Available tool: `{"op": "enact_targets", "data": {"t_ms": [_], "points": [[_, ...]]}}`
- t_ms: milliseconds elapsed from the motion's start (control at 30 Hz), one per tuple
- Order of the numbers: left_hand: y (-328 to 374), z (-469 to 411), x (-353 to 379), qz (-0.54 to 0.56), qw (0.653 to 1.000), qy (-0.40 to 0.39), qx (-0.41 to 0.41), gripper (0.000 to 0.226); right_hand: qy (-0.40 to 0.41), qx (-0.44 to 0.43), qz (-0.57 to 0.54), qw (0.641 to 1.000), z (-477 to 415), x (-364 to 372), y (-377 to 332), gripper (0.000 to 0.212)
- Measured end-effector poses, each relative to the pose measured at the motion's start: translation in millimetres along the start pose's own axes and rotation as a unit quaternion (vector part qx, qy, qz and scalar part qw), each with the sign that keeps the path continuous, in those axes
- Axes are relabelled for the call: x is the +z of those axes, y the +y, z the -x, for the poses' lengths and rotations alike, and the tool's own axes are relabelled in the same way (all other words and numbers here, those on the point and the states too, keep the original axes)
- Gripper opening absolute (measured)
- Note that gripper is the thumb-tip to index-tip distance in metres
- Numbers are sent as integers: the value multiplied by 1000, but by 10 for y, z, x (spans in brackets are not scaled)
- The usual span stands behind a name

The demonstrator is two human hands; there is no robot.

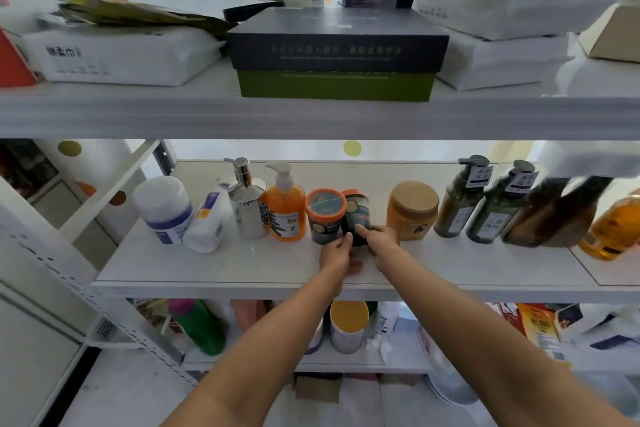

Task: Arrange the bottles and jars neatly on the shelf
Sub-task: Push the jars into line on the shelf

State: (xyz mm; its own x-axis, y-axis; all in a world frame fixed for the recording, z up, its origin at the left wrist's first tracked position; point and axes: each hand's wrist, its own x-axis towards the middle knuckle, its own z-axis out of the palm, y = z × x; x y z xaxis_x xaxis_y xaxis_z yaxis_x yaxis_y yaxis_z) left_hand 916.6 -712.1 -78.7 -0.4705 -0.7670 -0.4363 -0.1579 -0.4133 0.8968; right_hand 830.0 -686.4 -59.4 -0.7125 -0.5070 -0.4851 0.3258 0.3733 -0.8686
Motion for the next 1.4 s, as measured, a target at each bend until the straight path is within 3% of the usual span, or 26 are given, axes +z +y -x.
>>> {"op": "enact_targets", "data": {"t_ms": [300,433,533,633,767,833,900,967,1033,1100,1133,1267,1400], "points": [[56,-18,62,-31,999,17,34,33,58,-52,-8,997,204,-57,176,40],[33,-22,106,-35,996,66,42,36,71,-98,28,992,256,-33,232,32],[23,8,175,-43,995,62,58,37,81,-124,45,988,283,-6,292,28],[34,0,215,-102,988,71,88,40,86,-133,57,986,262,1,354,26],[62,-40,242,-226,963,77,124,42,119,-168,154,966,280,-92,362,30],[46,-54,239,-264,953,70,130,43,153,-234,236,931,303,-185,332,37],[30,-89,223,-287,946,69,133,41,169,-350,296,872,306,-292,253,47],[43,-122,219,-291,945,67,138,36,169,-472,377,779,259,-389,147,67],[68,-143,230,-294,943,62,142,33,144,-536,473,684,189,-453,-10,78],[70,-161,259,-302,940,61,149,34,107,-548,577,596,145,-481,-210,71],[66,-160,277,-307,937,66,154,36,86,-537,616,570,149,-484,-294,66],[47,-130,316,-299,934,91,171,41,41,-512,654,555,164,-396,-408,55],[21,-120,302,-280,938,71,193,38,69,-492,650,575,150,-295,-394,56]]}}
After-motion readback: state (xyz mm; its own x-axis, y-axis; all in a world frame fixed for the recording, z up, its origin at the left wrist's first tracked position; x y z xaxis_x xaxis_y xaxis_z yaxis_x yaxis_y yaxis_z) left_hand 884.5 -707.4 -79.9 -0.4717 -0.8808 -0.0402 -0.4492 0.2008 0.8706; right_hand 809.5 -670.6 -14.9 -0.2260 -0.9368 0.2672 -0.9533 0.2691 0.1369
